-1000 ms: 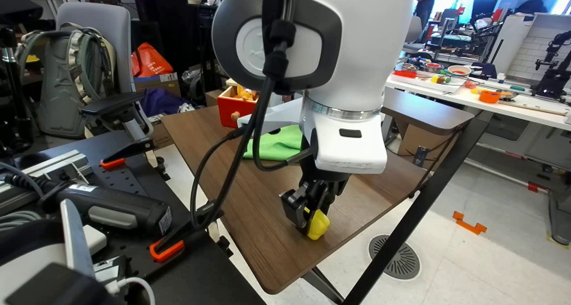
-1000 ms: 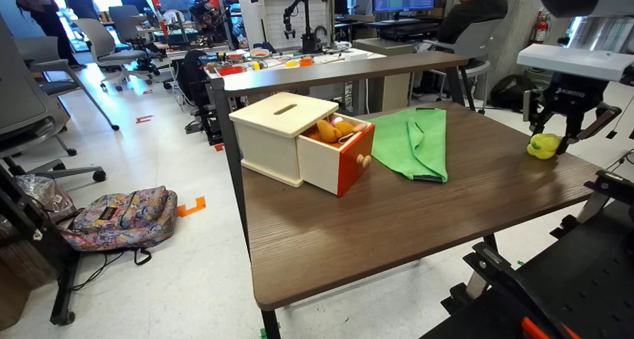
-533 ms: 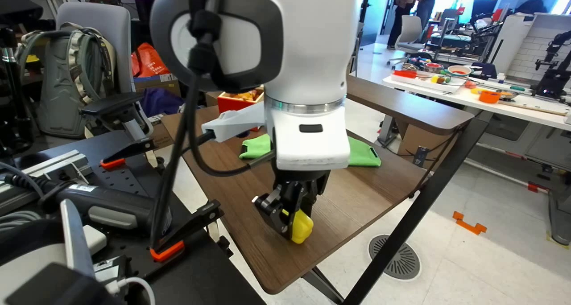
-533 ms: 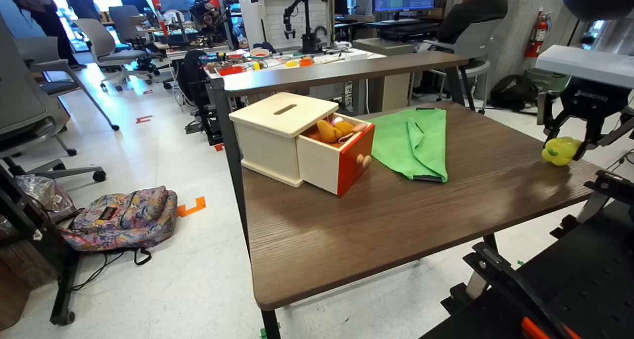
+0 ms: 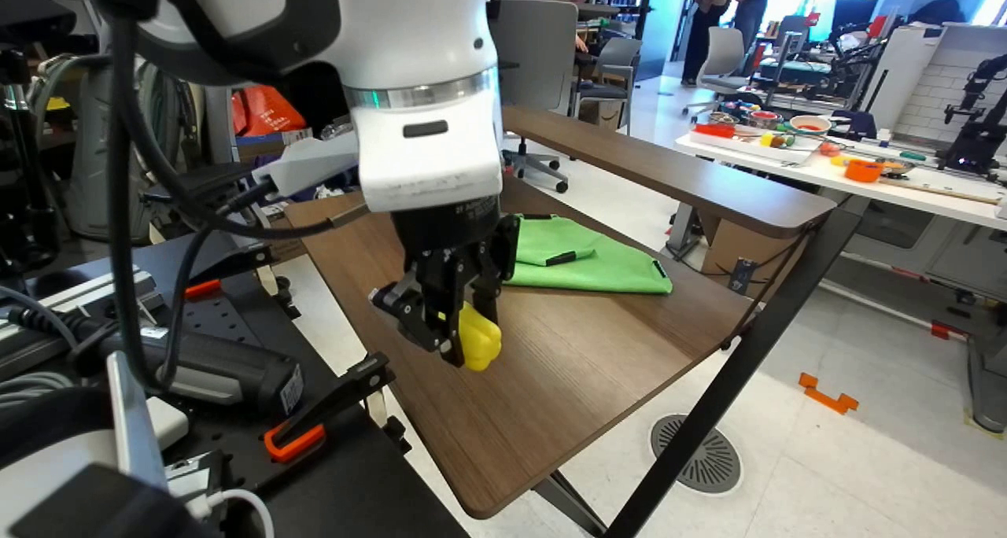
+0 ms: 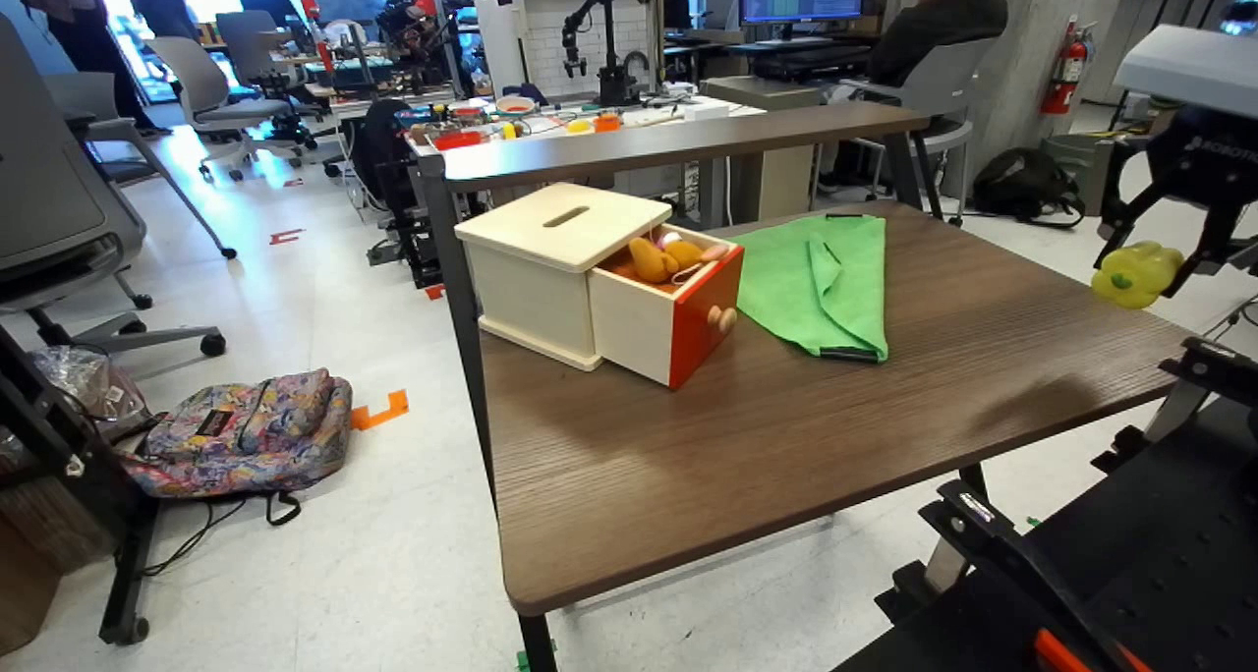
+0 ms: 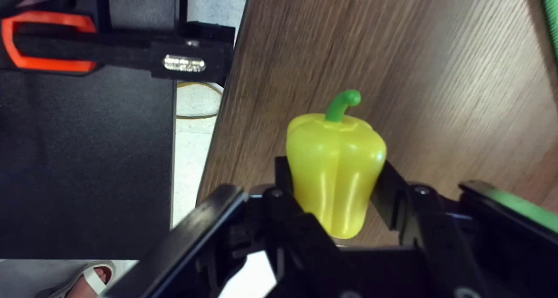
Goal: Move the yellow pepper to the left
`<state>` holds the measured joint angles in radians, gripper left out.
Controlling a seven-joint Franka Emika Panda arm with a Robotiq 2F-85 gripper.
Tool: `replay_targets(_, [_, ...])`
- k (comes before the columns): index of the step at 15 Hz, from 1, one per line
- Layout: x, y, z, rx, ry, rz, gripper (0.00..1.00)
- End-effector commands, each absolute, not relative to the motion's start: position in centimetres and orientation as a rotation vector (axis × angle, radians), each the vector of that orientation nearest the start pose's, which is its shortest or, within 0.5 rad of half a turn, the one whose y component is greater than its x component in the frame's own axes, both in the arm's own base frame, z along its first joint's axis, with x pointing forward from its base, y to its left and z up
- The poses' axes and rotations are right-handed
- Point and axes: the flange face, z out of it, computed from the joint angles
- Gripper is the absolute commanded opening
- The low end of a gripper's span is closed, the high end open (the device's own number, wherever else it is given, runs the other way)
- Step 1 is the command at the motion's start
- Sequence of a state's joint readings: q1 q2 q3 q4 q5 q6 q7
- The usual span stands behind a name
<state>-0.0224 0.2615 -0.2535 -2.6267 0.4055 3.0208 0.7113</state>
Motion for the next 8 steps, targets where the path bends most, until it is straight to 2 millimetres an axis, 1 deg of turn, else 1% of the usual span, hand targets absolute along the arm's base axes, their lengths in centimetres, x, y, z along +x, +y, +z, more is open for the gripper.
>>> replay_targets(1, [40.8, -12.2, 20.0, -2.427, 1.853, -0.266, 0.22])
replay_targets(5, [42.8, -7.6, 20.9, -2.497, 1.729, -0.276, 0.22])
replay_targets(8, [43.7, -3.8, 21.0, -2.557, 1.637, -0.262, 0.22])
